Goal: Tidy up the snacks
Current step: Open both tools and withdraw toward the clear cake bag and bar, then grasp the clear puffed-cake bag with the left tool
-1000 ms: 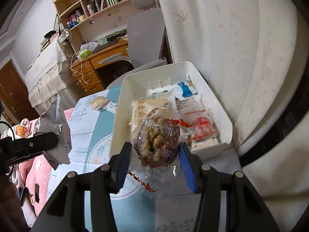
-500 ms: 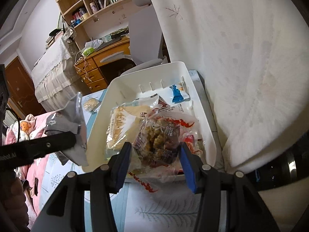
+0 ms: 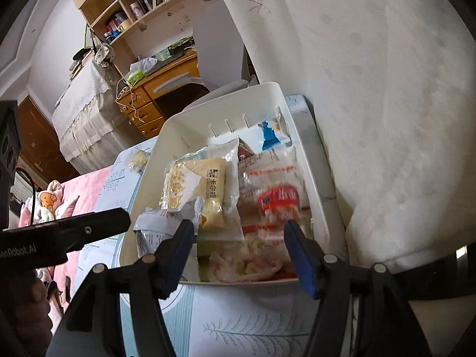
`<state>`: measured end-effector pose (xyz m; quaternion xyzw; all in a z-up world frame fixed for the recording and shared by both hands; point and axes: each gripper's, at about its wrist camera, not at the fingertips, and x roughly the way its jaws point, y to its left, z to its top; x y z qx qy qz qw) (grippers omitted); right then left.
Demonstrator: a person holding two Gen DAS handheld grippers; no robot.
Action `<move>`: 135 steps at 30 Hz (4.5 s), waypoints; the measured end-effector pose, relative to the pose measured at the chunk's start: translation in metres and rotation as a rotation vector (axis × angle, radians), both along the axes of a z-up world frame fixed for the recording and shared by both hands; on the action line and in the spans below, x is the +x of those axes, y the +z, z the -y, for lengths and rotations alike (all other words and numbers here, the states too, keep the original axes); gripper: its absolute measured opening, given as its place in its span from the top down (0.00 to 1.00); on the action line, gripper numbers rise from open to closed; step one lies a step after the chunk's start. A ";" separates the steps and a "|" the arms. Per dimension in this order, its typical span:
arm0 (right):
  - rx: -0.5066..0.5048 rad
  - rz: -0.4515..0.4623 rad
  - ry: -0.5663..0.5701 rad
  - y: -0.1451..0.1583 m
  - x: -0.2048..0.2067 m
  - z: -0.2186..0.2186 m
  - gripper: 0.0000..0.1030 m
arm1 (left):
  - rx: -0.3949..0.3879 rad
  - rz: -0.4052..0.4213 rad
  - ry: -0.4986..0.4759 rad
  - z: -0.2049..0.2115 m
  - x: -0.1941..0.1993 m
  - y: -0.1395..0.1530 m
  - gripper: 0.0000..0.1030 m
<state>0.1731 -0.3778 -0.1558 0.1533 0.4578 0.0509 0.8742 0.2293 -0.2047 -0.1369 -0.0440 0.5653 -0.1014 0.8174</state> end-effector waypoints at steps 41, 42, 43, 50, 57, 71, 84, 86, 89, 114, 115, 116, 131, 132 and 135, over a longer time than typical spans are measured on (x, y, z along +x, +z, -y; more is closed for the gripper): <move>-0.148 0.010 -0.086 0.049 -0.048 -0.178 0.31 | -0.141 -0.111 0.029 -0.252 -0.018 0.025 0.19; -0.152 0.005 -0.089 0.048 -0.045 -0.184 0.31 | -0.146 -0.116 0.022 -0.258 -0.015 0.025 0.19; -0.153 -0.001 -0.093 0.047 -0.043 -0.190 0.31 | -0.143 -0.123 0.013 -0.266 -0.012 0.025 0.19; -0.230 -0.065 -0.056 0.041 -0.012 -0.240 0.31 | -0.100 -0.229 0.076 -0.313 0.029 0.013 0.19; -0.280 -0.097 0.088 0.044 0.031 -0.277 0.30 | -0.124 -0.268 0.157 -0.336 0.075 0.003 0.19; -0.401 -0.087 0.302 0.011 0.142 -0.296 0.30 | -0.114 -0.308 0.187 -0.295 0.189 -0.033 0.19; -0.428 -0.076 0.319 -0.038 0.213 -0.296 0.30 | -0.112 -0.314 0.228 -0.250 0.275 -0.100 0.19; -0.424 -0.080 0.325 -0.043 0.218 -0.295 0.30 | -0.135 -0.311 0.236 -0.246 0.278 -0.111 0.19; -0.421 -0.100 0.328 -0.051 0.226 -0.291 0.30 | -0.162 -0.322 0.250 -0.242 0.282 -0.126 0.19; -0.542 -0.197 0.414 -0.092 0.246 -0.299 0.30 | -0.074 -0.254 0.292 -0.212 0.302 -0.165 0.38; -0.548 -0.197 0.417 -0.092 0.246 -0.298 0.30 | -0.084 -0.256 0.298 -0.215 0.302 -0.165 0.39; -0.550 -0.196 0.417 -0.092 0.247 -0.298 0.30 | -0.089 -0.260 0.311 -0.219 0.300 -0.165 0.40; -0.710 -0.277 0.490 -0.108 0.256 -0.311 0.28 | -0.084 -0.281 0.386 -0.312 0.236 -0.138 0.46; -0.737 -0.287 0.497 -0.110 0.256 -0.313 0.30 | -0.083 -0.279 0.384 -0.316 0.230 -0.135 0.46; -0.805 -0.305 0.517 -0.116 0.256 -0.317 0.32 | -0.064 -0.273 0.377 -0.332 0.207 -0.127 0.46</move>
